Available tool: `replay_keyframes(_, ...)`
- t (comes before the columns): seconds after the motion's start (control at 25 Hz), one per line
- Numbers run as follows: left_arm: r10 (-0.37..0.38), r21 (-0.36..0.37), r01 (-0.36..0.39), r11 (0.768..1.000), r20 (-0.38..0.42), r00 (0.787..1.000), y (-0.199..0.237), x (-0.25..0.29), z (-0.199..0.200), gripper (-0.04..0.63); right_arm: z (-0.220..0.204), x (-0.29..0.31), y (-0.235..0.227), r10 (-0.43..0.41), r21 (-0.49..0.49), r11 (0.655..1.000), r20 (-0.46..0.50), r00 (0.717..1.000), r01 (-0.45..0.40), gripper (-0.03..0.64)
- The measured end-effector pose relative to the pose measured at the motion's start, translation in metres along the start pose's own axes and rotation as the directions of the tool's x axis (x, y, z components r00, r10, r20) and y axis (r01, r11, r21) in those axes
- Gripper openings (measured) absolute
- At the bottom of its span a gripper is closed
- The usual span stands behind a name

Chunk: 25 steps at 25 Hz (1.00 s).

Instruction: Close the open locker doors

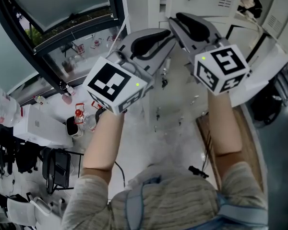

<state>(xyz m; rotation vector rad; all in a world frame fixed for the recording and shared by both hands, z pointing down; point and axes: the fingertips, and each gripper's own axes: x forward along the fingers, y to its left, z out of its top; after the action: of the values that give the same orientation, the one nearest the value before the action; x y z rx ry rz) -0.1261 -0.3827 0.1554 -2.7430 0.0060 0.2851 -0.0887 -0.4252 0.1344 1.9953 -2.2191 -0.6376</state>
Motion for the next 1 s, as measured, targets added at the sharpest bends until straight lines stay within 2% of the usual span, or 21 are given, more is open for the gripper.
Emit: replay_keyframes(1.0,0.009,-0.021,-0.009,1.000,-0.001,1.000,0.025,0.003,-0.016,0.048,-0.017,0.039,-0.007,-0.027,-0.012,1.000,-0.052,0.998,0.026,0.084)
